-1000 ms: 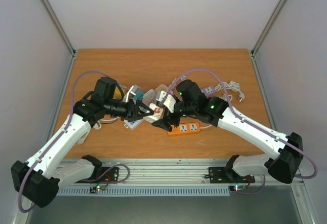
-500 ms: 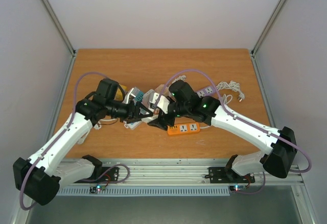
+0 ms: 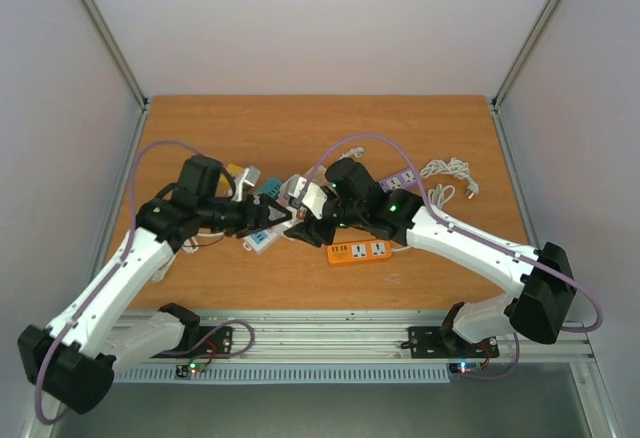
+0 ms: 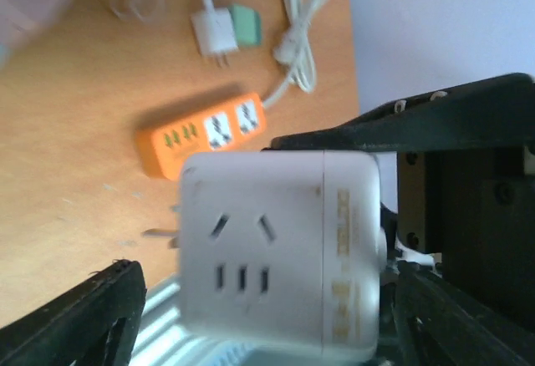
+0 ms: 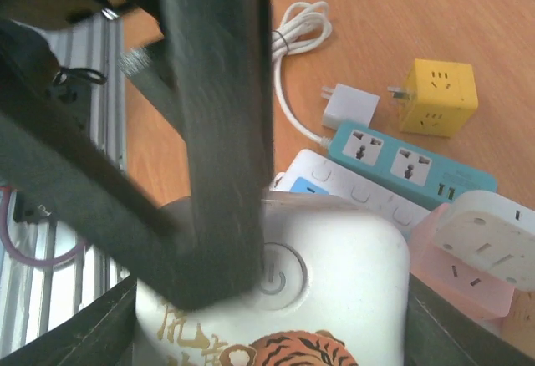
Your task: Insert the plug
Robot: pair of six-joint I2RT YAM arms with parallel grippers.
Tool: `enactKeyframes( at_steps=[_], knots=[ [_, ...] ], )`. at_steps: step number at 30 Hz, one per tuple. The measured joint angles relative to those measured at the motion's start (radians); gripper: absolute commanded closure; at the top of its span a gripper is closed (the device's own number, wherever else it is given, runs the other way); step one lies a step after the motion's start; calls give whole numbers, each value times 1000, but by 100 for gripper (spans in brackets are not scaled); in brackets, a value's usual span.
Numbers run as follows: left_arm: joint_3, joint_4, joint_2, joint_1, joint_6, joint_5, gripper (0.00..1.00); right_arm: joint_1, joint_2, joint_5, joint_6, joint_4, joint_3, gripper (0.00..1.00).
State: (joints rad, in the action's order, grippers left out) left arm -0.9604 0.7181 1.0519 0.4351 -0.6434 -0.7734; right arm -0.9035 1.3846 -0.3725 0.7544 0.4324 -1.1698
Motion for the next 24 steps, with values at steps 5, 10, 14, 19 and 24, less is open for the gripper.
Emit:
enactKeyframes(
  at_steps=[5,10,14,19,24],
  knots=[
    [29,67,-151,-51,34,246,10,-1,35,61,-125,-60,17,67],
    [72,172,-317,-69,90,570,8,-1,121,142,-244,-91,17,69],
    [81,231,-432,-70,130,760,8,-7,205,190,-333,-93,-3,70],
    [101,249,-554,-70,155,863,7,-48,322,252,-410,-88,-84,70],
    [119,251,-587,-70,164,909,7,-73,423,309,-468,-79,-185,70]
  ],
)
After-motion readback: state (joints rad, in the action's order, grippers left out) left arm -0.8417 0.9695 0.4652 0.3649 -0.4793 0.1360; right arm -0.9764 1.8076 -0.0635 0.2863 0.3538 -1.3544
